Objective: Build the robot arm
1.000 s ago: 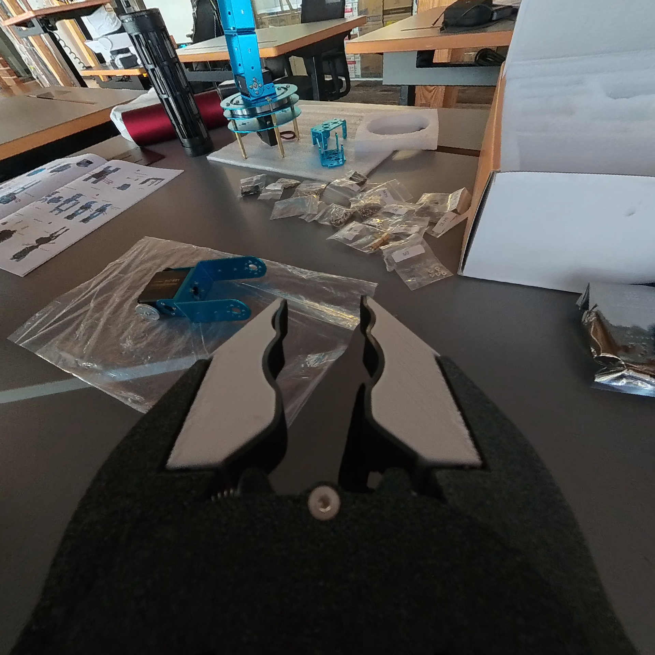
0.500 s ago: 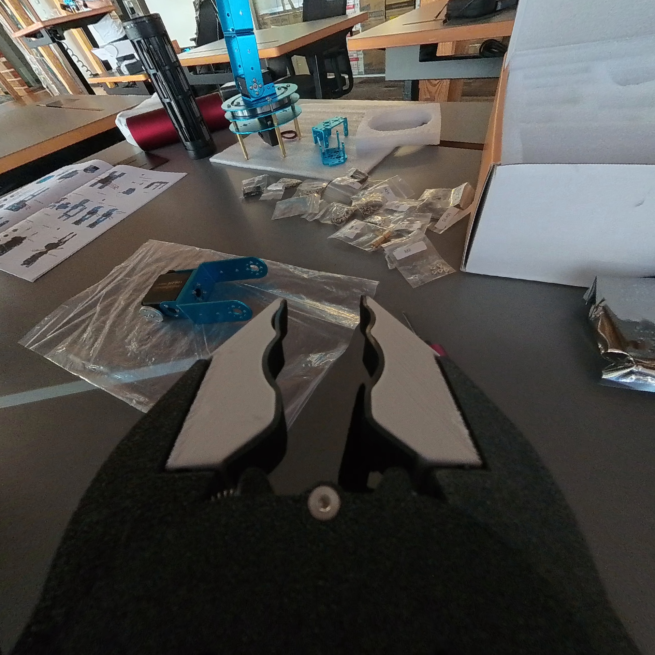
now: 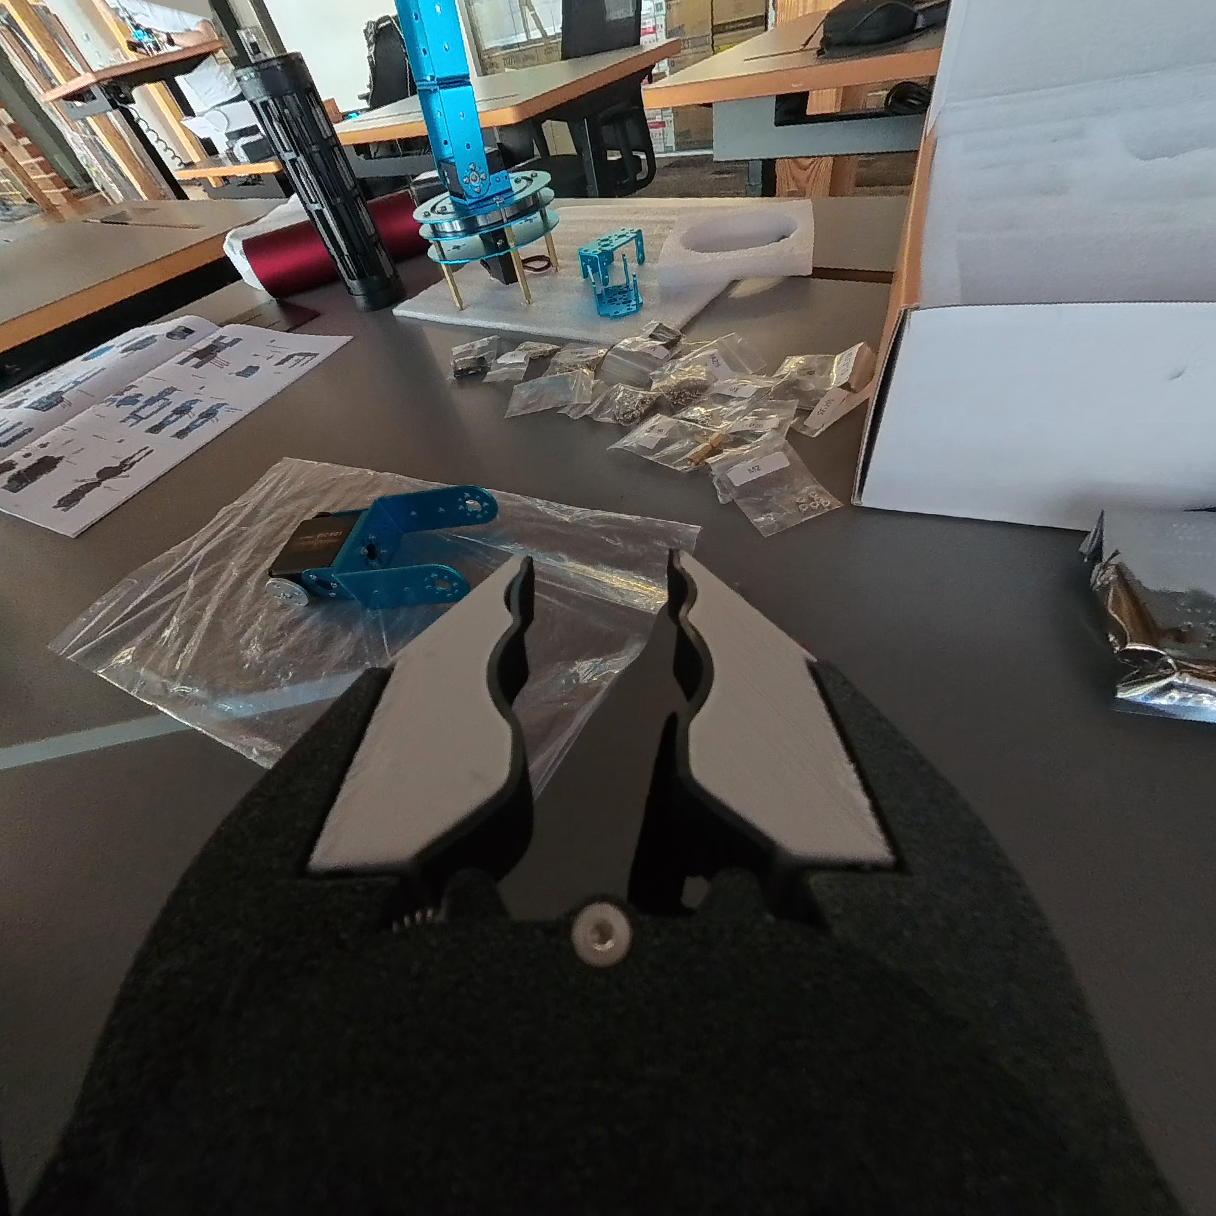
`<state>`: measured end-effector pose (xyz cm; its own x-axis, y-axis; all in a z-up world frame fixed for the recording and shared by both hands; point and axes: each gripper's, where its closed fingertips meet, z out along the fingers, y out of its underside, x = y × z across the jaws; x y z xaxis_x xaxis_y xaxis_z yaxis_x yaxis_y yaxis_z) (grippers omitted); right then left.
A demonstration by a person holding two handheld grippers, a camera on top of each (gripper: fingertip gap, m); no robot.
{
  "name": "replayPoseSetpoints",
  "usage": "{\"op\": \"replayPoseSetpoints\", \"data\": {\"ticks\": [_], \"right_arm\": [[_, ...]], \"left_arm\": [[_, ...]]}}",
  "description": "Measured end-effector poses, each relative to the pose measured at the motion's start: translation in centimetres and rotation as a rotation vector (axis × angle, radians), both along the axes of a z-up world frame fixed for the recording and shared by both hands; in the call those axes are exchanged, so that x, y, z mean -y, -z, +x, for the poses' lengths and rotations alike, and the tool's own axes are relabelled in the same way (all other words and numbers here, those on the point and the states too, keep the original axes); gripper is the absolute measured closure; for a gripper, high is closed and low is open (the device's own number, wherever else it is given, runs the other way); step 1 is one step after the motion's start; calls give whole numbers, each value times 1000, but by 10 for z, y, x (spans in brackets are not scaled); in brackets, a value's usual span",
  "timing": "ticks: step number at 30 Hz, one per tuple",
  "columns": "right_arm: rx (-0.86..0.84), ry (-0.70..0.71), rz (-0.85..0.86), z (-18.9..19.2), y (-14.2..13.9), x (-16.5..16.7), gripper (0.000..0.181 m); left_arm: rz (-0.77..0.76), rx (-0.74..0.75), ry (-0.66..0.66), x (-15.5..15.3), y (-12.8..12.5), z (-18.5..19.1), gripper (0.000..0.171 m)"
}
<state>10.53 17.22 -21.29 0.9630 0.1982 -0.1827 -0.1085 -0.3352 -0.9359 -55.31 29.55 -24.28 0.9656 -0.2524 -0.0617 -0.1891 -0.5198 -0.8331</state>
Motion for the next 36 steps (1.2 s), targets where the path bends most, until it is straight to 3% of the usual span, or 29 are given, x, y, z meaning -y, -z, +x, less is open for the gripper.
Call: {"op": "replayPoseSetpoints", "data": {"ticks": [6,25,30,33,36], "right_arm": [[-1,0,2,0,0,0,141],[13,-9,-5,-2,1,0,141],[17,-13,-13,-3,3,0,141],[15,-20,-24,-4,4,-1,141],[15,-31,-34,-6,6,-1,141]], "left_arm": [[-25,-3,-8,4,10,-5,139],[-20,-27,18,0,5,0,140],[-59,-148,-14,-8,10,-12,139],[-43,-201,-25,-14,4,-21,136],[-31,-164,13,-24,-9,-15,134]]}}
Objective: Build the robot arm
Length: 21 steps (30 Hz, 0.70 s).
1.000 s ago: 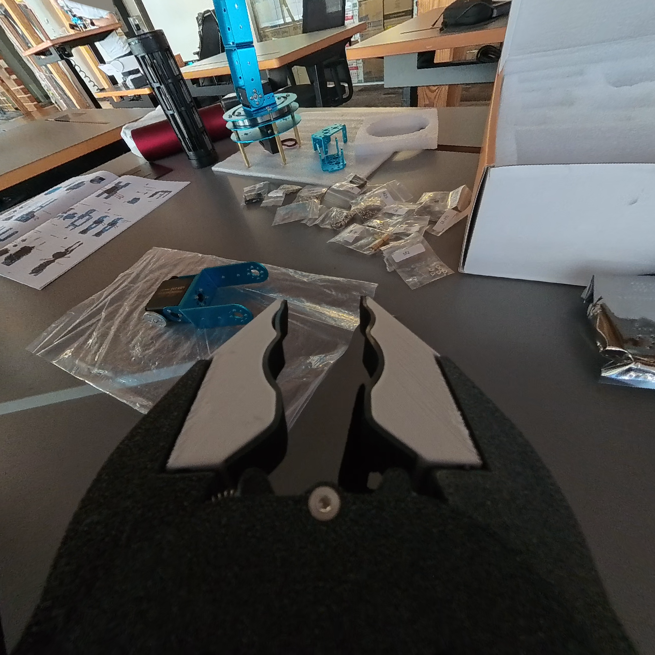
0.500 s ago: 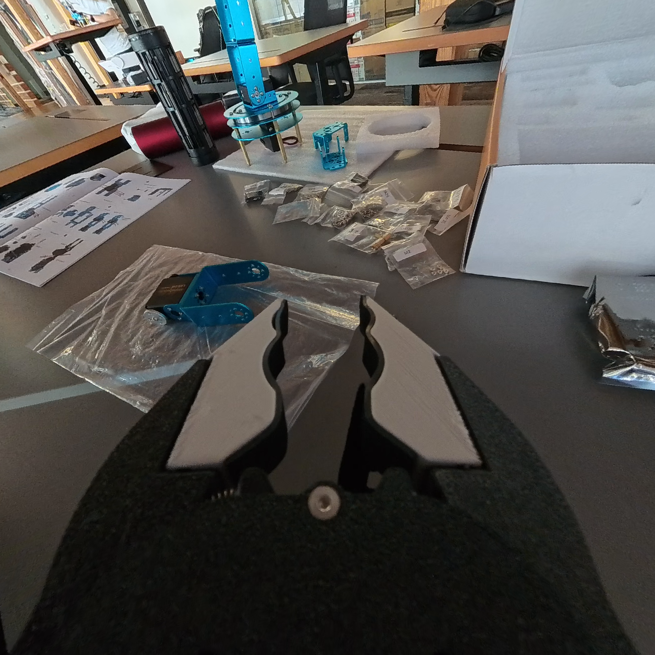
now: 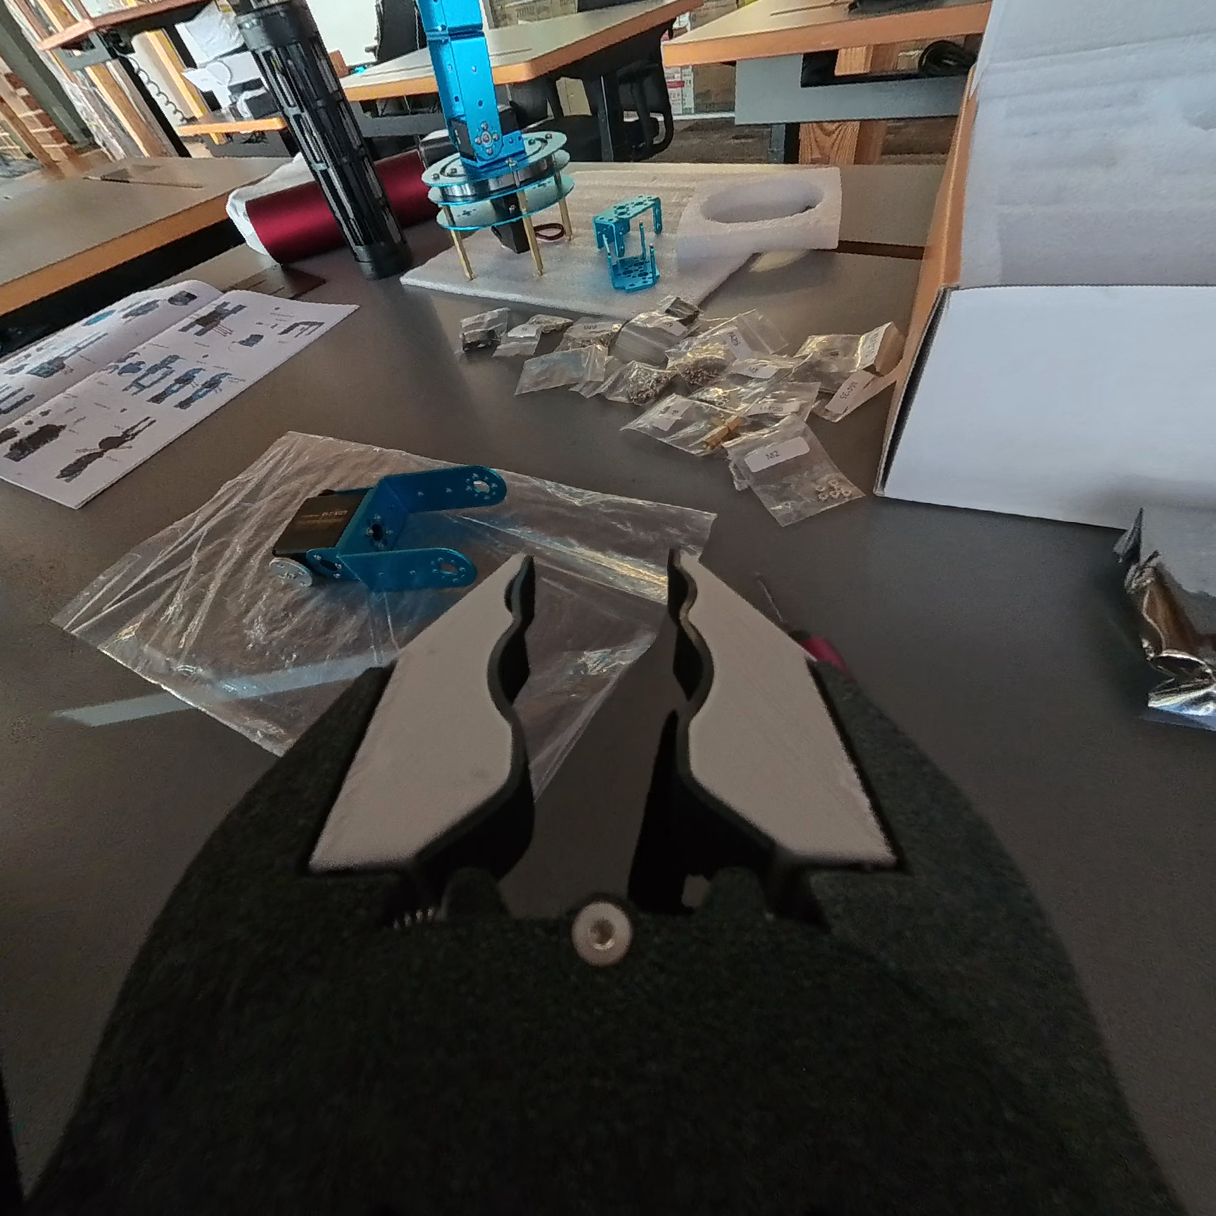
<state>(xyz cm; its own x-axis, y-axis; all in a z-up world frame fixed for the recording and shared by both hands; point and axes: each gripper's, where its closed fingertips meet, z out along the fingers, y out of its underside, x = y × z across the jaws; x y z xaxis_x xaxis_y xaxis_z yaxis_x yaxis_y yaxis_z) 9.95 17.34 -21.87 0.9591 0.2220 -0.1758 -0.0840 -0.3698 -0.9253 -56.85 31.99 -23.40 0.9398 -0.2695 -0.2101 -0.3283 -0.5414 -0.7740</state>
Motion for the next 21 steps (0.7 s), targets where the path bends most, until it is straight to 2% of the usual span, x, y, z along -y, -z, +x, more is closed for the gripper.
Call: {"op": "replayPoseSetpoints", "data": {"ticks": [5,9,12,14,16,18,21], "right_arm": [[-2,-7,-31,-1,5,-2,141],[27,3,-45,2,8,-4,141],[48,16,-51,6,9,-6,141],[48,28,-47,9,9,-6,141],[54,51,-39,15,8,-6,141],[65,67,-34,19,7,-7,141],[87,82,-46,22,9,-7,142]], "left_arm": [[58,133,141,-38,-29,53,134],[154,246,217,-90,-46,110,134],[105,266,166,-131,-30,132,132],[-3,355,150,-141,-13,153,122],[-114,420,150,-141,-2,175,120],[-95,397,144,-145,0,184,119],[1,253,89,-155,-2,171,119]]}}
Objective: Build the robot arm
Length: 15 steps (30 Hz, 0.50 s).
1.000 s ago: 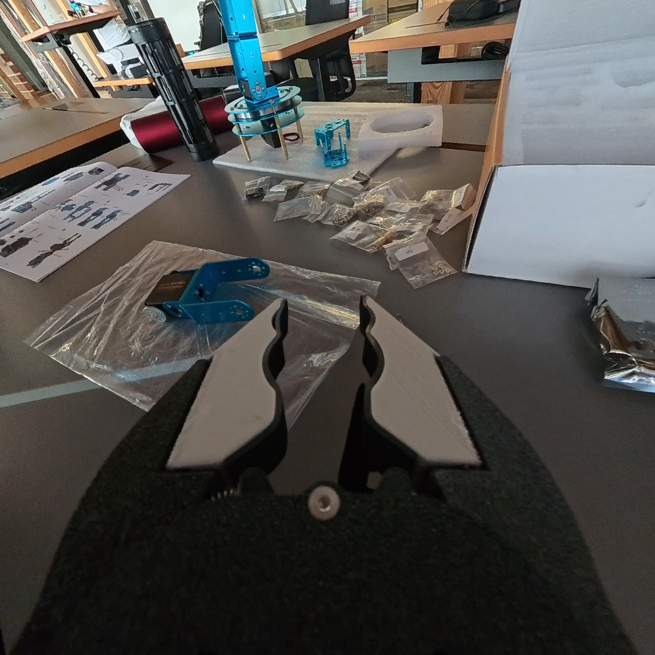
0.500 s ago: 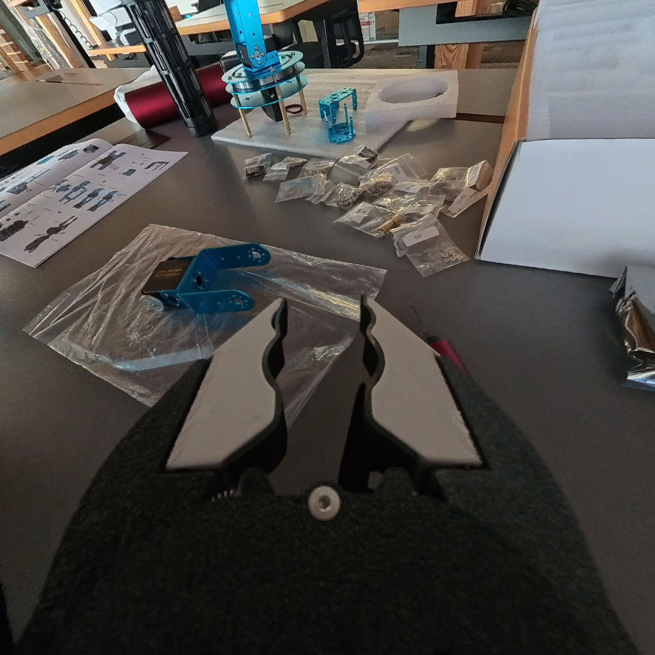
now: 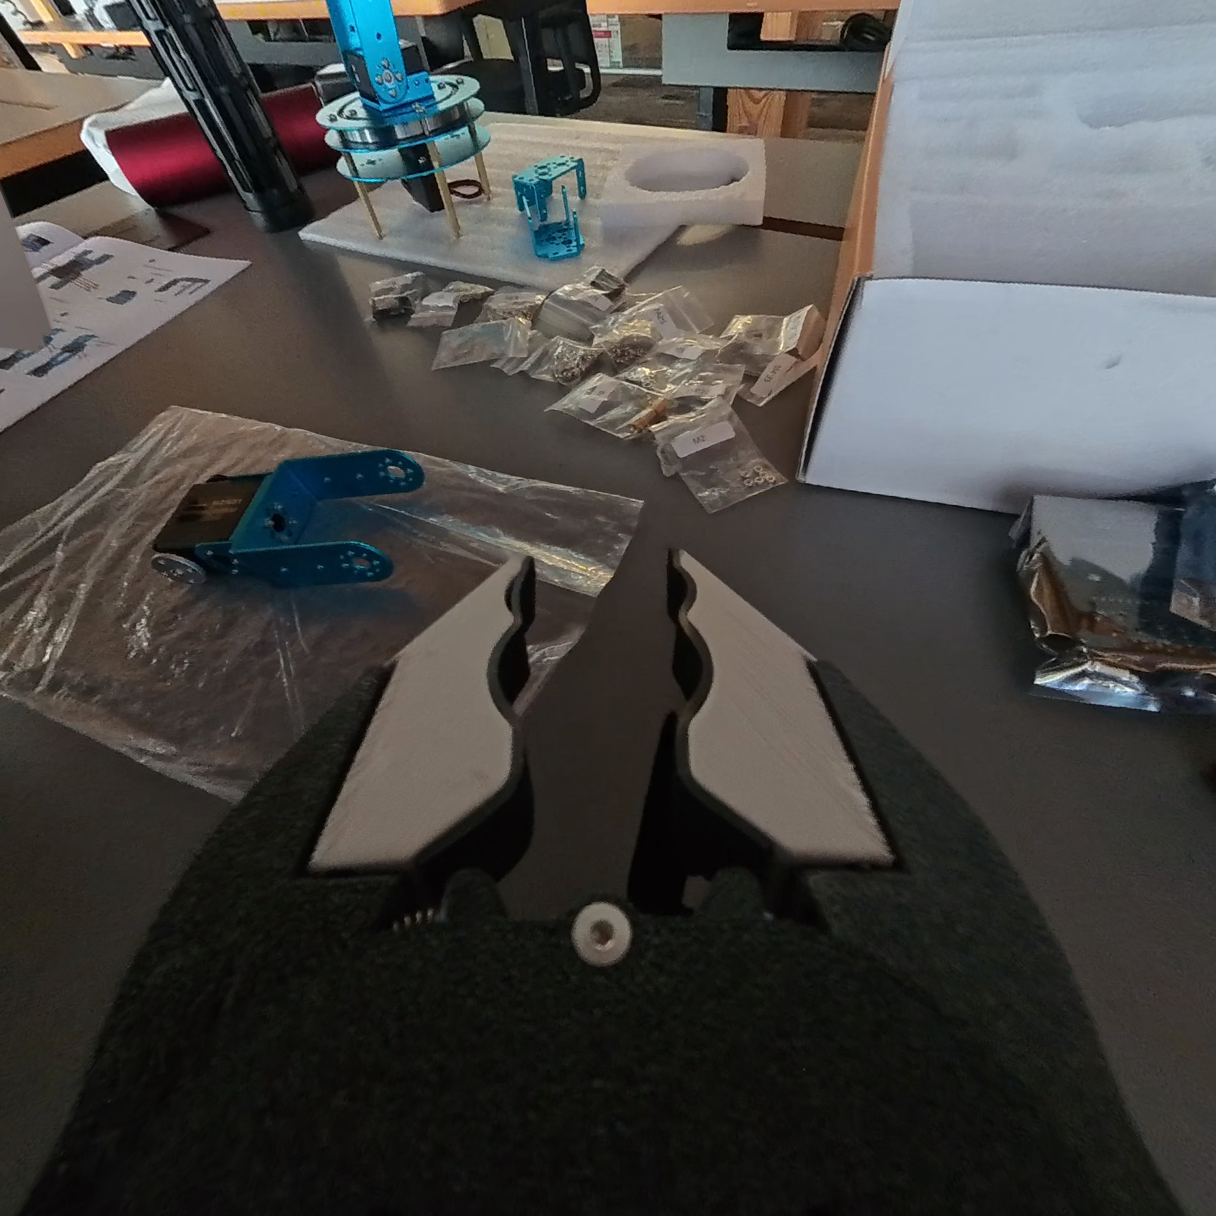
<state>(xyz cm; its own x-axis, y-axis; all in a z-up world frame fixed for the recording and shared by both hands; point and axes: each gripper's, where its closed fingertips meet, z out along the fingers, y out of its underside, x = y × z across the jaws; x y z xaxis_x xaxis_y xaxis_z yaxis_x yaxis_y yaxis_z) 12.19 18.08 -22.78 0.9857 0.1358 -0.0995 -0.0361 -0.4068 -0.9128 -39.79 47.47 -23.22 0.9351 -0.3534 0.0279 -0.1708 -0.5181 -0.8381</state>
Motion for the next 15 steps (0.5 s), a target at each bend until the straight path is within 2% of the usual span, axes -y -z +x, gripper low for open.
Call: {"op": "replayPoseSetpoints", "data": {"ticks": [4,9,12,15], "right_arm": [[22,10,-3,3,1,-1,143],[17,15,-15,5,3,-2,143],[-1,18,-11,6,2,-1,143],[-23,21,-2,8,0,-1,143]], "left_arm": [[79,-93,-46,-1,-5,-14,113],[-16,-83,5,10,17,-3,113],[-68,-12,55,18,20,11,113],[-75,-34,45,18,23,11,112]]}}
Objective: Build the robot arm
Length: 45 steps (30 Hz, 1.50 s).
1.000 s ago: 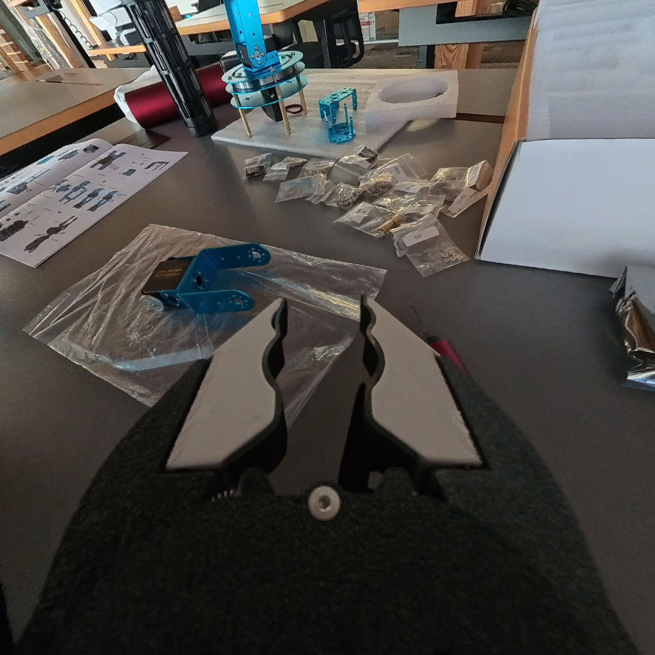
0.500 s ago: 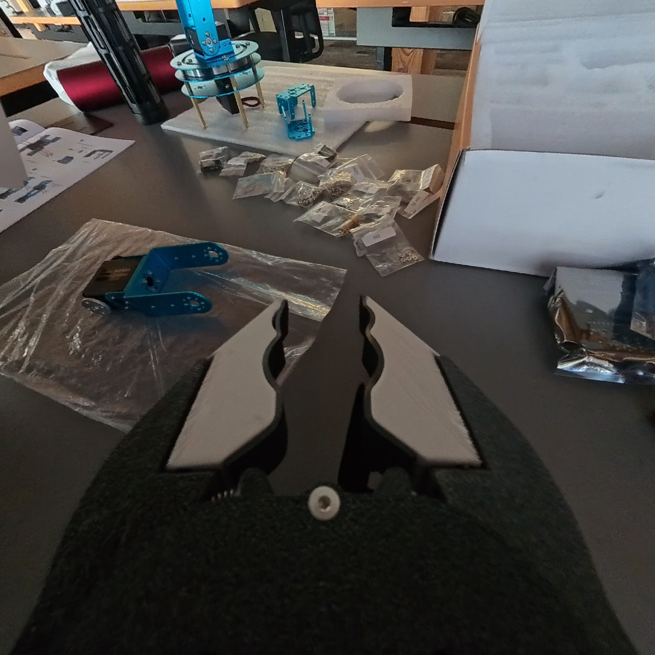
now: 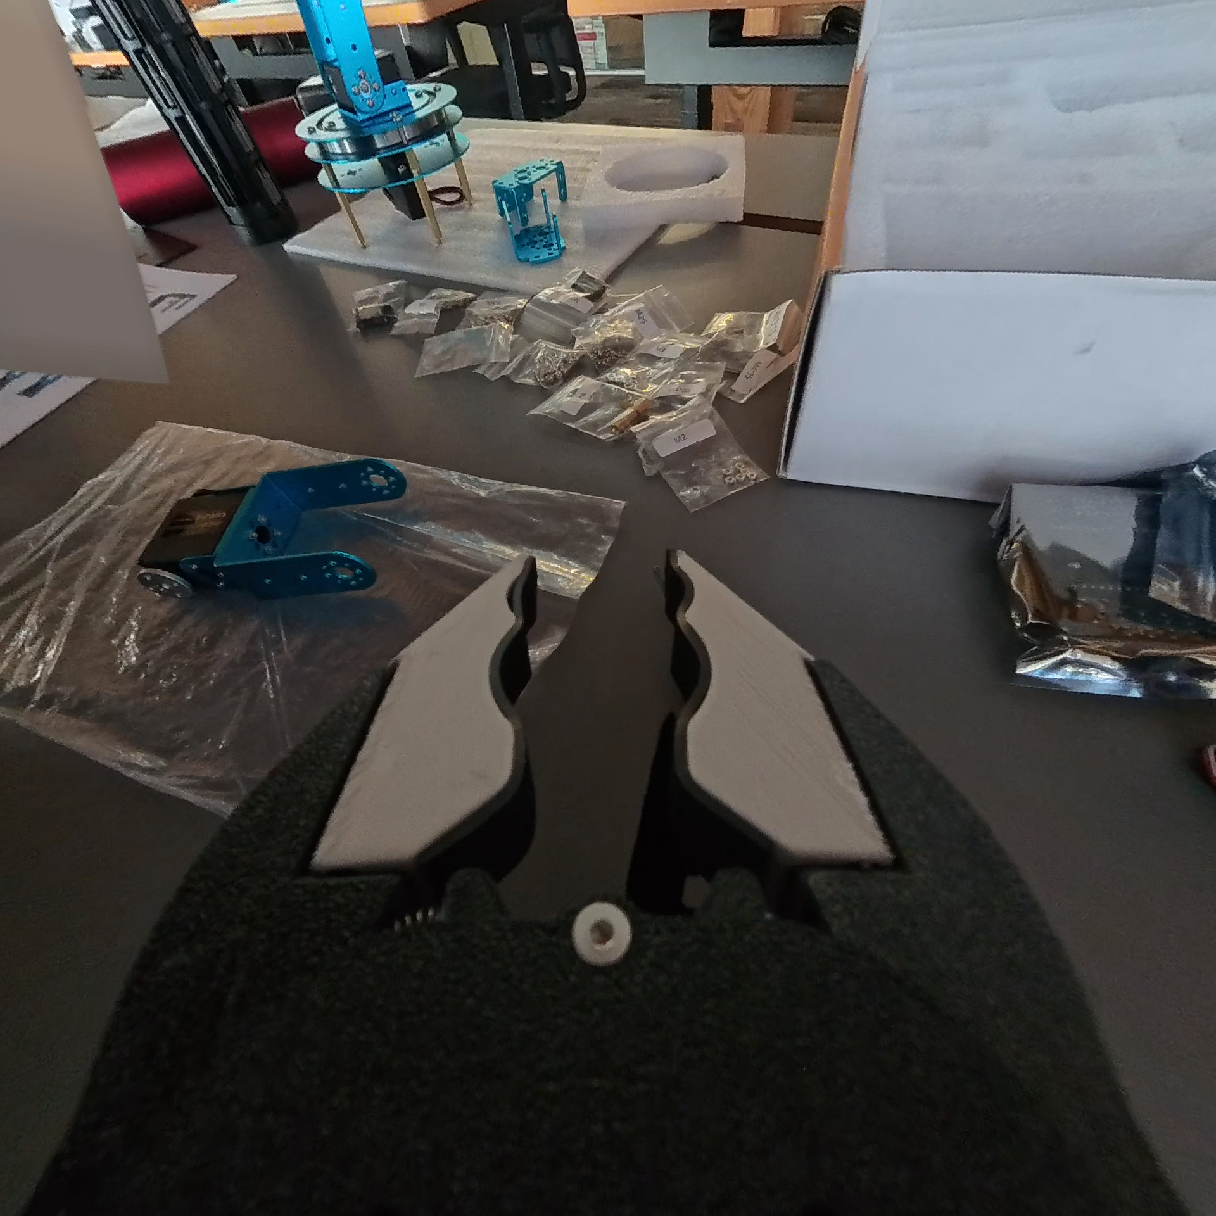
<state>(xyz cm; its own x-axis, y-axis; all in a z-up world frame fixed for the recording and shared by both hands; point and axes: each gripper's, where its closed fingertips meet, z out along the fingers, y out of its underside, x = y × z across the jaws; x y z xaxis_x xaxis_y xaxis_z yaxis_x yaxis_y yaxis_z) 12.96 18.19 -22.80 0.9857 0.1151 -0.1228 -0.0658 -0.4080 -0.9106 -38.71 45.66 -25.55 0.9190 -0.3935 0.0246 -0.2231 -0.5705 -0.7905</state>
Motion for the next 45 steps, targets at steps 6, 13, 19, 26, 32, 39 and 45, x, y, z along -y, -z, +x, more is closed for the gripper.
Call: {"op": "replayPoseSetpoints", "data": {"ticks": [6,13,19,26,32,39,45], "right_arm": [[-5,-6,-5,-1,1,0,143],[1,-9,-12,-1,2,-1,143],[-4,-8,-13,-1,2,0,143],[-6,-8,-15,-1,2,-1,143],[-6,-10,-18,-1,3,-1,142],[-5,-12,-22,-2,3,-1,143],[10,-15,-26,-3,4,-1,143]], "left_arm": [[-46,-123,-35,-1,18,-8,116],[-68,-87,-28,0,20,-5,120],[-78,-66,-27,0,21,-5,120],[-77,-66,-25,-1,21,-5,120],[-76,-66,-24,-1,21,-5,120],[-76,-67,-22,-1,21,-5,120],[-75,-70,-22,-1,21,-5,120]]}}
